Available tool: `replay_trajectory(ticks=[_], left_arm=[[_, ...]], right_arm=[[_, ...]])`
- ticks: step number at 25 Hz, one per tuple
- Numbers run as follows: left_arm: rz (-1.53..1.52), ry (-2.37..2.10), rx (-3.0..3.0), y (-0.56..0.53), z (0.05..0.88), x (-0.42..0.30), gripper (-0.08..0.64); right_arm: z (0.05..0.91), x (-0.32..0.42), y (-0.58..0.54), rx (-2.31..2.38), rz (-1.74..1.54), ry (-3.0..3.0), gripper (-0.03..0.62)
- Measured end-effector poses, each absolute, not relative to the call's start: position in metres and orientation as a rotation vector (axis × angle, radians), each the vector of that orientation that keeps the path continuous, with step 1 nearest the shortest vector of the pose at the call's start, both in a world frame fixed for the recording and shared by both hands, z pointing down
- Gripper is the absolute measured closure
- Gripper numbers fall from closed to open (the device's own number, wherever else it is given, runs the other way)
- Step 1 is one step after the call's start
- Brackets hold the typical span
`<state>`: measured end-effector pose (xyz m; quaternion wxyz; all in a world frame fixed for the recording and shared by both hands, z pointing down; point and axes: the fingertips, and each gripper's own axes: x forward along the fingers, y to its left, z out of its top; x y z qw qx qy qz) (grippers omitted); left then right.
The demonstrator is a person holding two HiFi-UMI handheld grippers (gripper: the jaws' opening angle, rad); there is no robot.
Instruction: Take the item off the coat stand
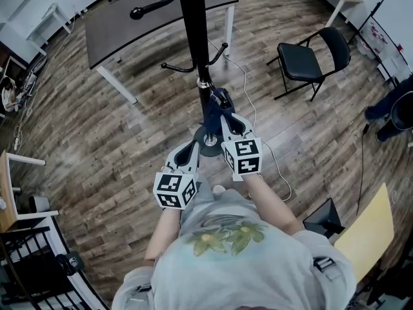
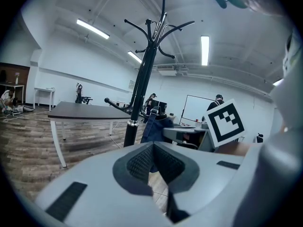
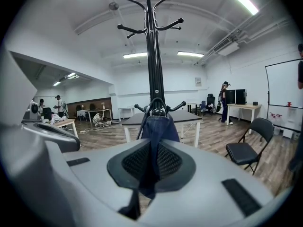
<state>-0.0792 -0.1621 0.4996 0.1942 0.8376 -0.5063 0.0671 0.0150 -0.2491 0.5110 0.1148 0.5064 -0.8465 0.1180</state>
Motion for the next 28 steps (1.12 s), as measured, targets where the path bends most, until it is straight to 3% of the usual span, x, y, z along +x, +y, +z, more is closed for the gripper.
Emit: replay_trajectory(ticks=[28], left_arm=[[0.190, -1.398, 2.365, -0.152, 0.498, -0.071, 0.545]], right_arm=[[0.473, 0.031, -0.210, 1.508, 0.264, -2.570, 0.569]])
